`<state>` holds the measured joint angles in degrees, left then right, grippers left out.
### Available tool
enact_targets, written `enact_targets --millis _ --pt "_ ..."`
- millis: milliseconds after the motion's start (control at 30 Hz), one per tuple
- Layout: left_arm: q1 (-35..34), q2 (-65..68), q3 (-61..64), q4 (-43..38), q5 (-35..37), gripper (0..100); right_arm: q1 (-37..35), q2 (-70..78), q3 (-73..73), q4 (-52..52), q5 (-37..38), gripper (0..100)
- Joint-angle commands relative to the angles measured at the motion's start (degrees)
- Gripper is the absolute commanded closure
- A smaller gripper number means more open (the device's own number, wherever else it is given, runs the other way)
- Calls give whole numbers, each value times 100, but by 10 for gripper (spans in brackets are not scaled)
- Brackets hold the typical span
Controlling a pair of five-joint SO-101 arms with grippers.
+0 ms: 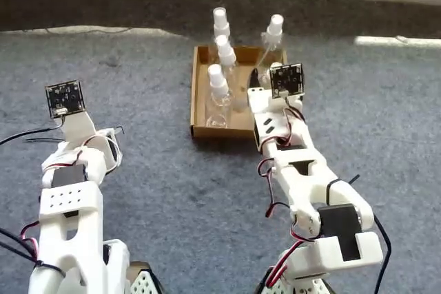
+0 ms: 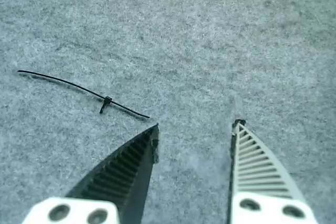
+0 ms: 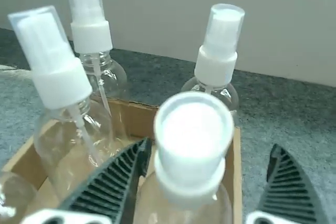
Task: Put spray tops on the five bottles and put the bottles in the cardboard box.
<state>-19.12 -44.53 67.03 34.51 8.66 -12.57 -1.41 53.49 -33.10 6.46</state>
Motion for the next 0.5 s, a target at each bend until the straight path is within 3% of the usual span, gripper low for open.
enact_targets --millis 0,133,467 --pt "-40 -40 -22 -97 26 787 -40 -101 -84 -75 70 706" --pt "-40 -40 -22 -105 26 787 -31 -268 -92 -4 70 706" --pt "-40 -40 -22 -114 26 787 -40 -2035 -989 2378 44 706"
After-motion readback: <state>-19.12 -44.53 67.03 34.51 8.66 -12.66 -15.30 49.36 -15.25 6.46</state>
